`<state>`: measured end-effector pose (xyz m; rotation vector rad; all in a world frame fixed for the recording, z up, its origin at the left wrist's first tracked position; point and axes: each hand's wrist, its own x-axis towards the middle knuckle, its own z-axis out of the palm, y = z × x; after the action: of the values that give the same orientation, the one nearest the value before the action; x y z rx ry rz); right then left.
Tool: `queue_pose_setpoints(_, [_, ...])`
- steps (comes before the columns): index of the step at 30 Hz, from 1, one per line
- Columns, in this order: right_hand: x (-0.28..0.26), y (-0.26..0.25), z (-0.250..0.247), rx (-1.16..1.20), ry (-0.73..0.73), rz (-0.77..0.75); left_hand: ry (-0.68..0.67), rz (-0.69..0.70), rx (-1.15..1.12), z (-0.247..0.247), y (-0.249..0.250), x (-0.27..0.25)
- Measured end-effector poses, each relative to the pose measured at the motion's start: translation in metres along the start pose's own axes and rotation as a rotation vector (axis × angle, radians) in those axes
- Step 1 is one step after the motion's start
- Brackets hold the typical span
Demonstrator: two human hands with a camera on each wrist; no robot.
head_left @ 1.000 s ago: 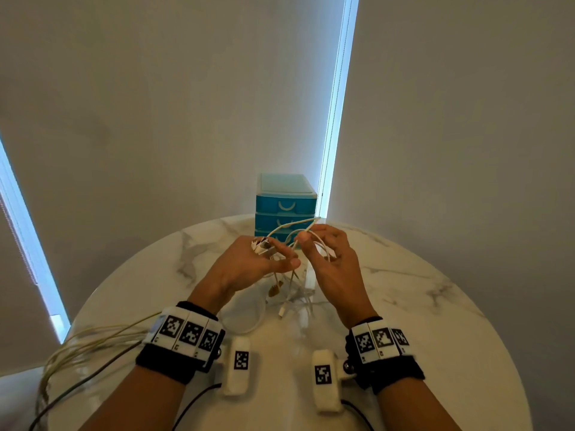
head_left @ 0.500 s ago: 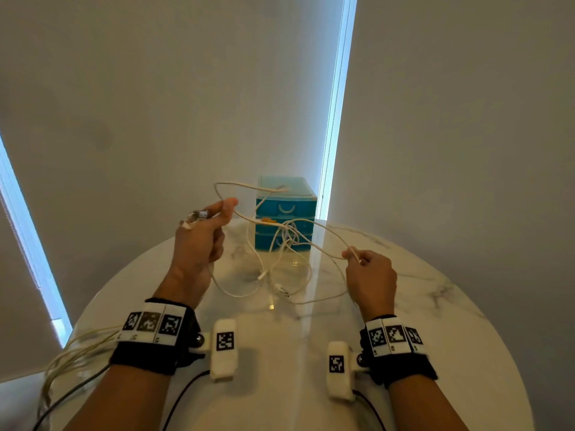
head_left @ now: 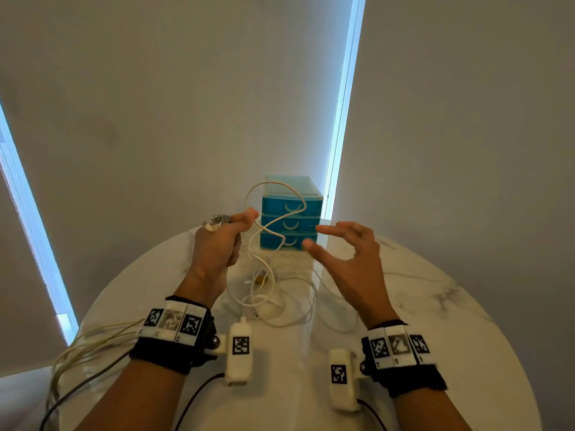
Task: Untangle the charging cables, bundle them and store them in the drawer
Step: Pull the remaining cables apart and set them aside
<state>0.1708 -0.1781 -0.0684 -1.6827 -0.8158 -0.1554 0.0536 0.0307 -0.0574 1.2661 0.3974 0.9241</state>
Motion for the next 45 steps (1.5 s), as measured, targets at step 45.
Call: queue_pose_setpoints(45, [0.003,0.024,0.006,0.282,0.041,0.218,-0.142,-0.015,0.250,0.002,0.006,-0.007])
